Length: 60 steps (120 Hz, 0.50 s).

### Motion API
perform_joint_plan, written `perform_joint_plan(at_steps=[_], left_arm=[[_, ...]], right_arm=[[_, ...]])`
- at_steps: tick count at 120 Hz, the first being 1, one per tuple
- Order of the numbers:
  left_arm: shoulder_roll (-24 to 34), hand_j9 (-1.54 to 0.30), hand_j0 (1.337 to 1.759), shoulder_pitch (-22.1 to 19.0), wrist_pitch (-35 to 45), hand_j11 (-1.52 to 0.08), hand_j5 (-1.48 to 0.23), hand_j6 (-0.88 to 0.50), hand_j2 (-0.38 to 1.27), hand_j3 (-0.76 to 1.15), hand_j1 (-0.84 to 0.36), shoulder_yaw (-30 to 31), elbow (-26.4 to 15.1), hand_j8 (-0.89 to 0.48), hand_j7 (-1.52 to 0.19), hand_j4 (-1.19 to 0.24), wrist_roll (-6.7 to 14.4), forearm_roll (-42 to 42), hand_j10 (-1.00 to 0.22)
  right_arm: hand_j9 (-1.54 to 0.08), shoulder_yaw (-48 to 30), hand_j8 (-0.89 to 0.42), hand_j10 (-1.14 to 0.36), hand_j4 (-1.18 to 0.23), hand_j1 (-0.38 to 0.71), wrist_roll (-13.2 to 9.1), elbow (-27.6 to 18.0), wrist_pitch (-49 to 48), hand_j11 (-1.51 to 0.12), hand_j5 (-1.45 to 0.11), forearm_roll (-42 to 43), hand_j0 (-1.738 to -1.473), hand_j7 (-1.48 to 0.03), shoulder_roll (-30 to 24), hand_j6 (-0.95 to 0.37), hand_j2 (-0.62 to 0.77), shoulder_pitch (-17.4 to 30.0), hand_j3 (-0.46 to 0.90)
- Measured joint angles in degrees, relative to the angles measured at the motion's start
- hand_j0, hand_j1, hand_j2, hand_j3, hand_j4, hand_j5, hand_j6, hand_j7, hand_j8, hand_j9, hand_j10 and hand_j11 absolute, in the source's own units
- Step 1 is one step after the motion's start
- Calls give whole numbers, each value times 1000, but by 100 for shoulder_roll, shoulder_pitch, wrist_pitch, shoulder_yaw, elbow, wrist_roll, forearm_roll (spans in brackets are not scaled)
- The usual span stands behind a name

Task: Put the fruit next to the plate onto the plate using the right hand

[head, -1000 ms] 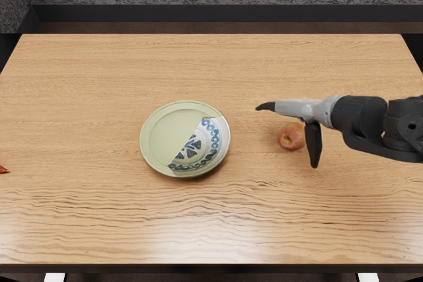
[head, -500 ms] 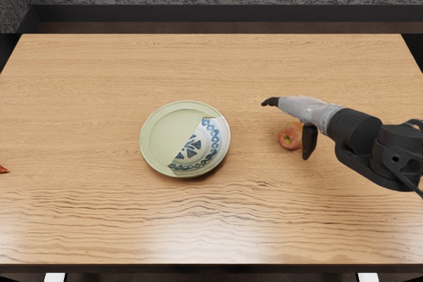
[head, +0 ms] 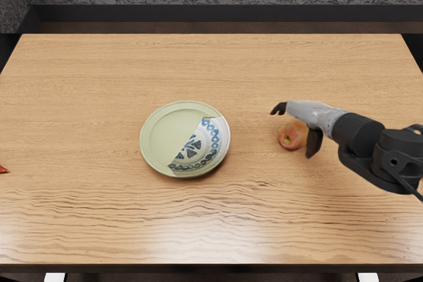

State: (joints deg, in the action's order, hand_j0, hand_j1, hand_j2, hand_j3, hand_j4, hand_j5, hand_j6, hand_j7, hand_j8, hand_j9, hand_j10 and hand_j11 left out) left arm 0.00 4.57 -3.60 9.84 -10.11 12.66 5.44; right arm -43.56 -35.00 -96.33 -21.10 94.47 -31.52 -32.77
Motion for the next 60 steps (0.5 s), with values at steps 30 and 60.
perform_joint_plan(at_steps=[30, 60], left_arm=[[0, 0, 1658, 0, 0, 0, 0, 0, 0, 0, 349, 0, 0, 0, 0, 0, 0, 1, 0], [0, 0, 1658, 0, 0, 0, 0, 0, 0, 0, 349, -2, 0, 0, 0, 0, 0, 1, 0]], right_arm=[[-361, 30, -280, -279, -280, -17, 0, 155, 0, -361, -361, 0, -1658, -361, 111, -281, -54, -40, 0], [-399, 47, -309, -308, -309, 18, 0, 197, 2, -399, -399, 0, -1658, -398, 250, -310, -60, -23, 0]])
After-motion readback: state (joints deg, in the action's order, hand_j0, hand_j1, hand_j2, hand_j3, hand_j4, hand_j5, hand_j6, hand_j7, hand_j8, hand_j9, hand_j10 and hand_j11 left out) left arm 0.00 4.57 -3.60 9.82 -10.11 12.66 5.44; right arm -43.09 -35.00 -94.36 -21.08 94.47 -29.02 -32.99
